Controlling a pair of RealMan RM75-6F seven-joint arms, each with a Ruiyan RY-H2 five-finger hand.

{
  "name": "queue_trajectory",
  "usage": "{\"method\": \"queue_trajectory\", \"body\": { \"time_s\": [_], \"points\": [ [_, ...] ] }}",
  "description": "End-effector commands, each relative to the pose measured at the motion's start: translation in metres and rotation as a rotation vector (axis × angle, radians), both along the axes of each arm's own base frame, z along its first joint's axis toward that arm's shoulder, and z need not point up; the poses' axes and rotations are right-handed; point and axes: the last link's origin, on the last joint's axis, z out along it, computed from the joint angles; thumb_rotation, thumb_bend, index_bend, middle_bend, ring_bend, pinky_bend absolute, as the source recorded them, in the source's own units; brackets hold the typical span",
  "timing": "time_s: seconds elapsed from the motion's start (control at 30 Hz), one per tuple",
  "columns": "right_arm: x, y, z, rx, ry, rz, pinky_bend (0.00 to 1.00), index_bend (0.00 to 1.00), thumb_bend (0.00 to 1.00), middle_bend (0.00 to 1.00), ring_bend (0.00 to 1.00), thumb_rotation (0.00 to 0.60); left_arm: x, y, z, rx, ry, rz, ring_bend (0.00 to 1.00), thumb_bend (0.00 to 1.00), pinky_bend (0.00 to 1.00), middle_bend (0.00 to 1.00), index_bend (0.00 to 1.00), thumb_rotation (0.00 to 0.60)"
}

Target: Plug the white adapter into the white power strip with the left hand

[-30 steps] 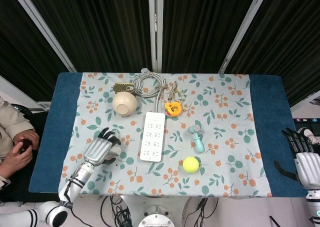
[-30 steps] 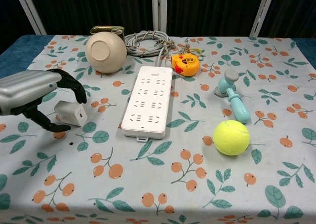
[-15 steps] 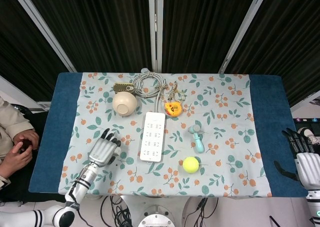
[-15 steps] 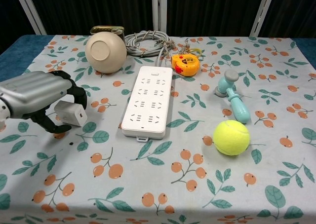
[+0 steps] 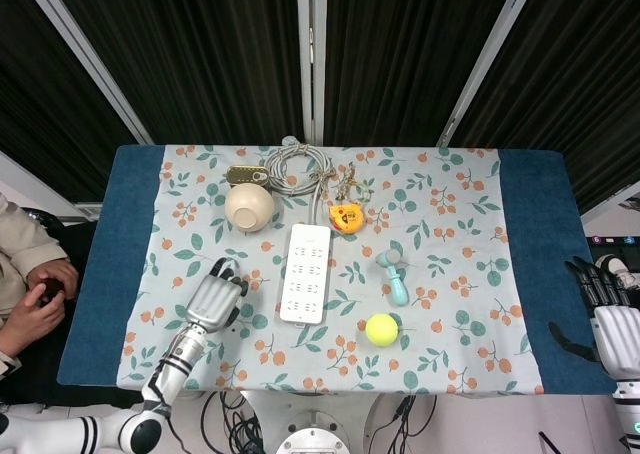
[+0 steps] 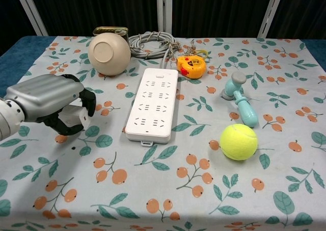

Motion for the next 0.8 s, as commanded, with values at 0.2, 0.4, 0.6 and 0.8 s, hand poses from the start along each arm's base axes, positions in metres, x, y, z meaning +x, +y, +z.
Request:
{"method": "queue_trajectory", "body": {
  "time_s": [0.2, 0.4, 0.6, 0.8],
  "points": [
    [-0.001, 0.001, 0.001, -0.005, -0.001, -0.003, 0.0, 0.0, 0.21, 0.0, 0.0, 0.6, -0.004, 0.015, 0.016, 0.026, -0.238, 0.06, 0.33, 0.43, 0.17, 0.55, 0.54, 0.6],
    [-0.002, 0.002, 0.002, -0.008, -0.002, -0.004, 0.0, 0.0, 0.21, 0.0, 0.0, 0.6, -0.003, 0.025, 0.026, 0.014, -0.555, 0.097, 0.33, 0.43, 0.21, 0.55, 0.54, 0.6],
    [-0.003, 0.002, 0.003, -0.011, -0.003, -0.008, 0.0, 0.0, 0.2, 0.0, 0.0, 0.6, -0.006, 0.031, 0.013, 0.007, -0.723, 0.087, 0.33, 0.43, 0.2, 0.53, 0.52, 0.6],
    [-0.003, 0.001, 0.003, -0.012, -0.002, -0.012, 0.0, 0.0, 0.21, 0.0, 0.0, 0.6, -0.012, 0.034, -0.009, 0.011, -0.732, 0.017, 0.31, 0.41, 0.19, 0.49, 0.5, 0.6]
  ]
}}
